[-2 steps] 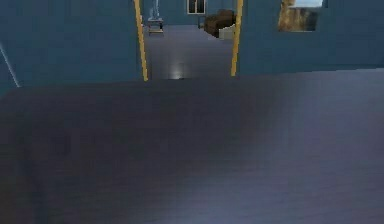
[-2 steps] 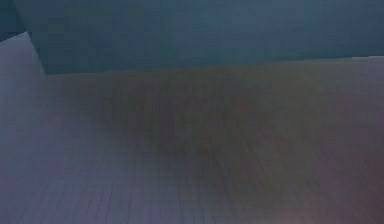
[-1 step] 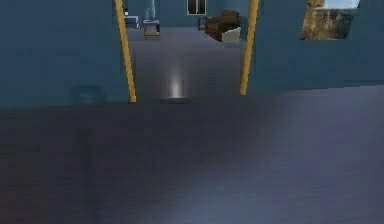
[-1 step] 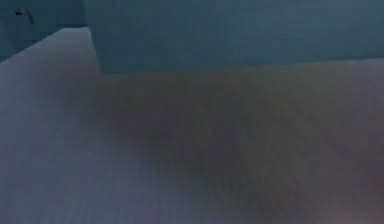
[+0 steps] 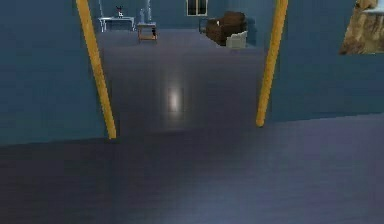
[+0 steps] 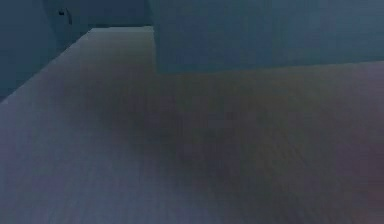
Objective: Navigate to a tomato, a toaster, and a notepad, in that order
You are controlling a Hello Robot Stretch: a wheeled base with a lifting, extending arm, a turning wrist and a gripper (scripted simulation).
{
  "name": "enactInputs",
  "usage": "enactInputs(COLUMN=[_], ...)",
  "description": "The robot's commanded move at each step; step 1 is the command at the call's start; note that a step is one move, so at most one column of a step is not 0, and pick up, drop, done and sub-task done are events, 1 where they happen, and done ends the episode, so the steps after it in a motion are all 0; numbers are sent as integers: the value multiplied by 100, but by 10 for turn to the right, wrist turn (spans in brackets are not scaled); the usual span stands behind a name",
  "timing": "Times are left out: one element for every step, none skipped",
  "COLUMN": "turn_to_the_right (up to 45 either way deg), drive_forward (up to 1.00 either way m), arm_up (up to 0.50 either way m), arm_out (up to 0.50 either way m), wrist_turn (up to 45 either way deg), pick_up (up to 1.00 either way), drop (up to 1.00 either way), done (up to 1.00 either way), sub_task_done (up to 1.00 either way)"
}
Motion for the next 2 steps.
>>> enactInputs(turn_to_the_right=[0,0], drive_forward=[100,100], arm_up=[0,0], arm_out=[0,0], wrist_turn=[0,0], pick_up=[0,0], drop=[0,0], done=[0,0], sub_task_done=[0,0])
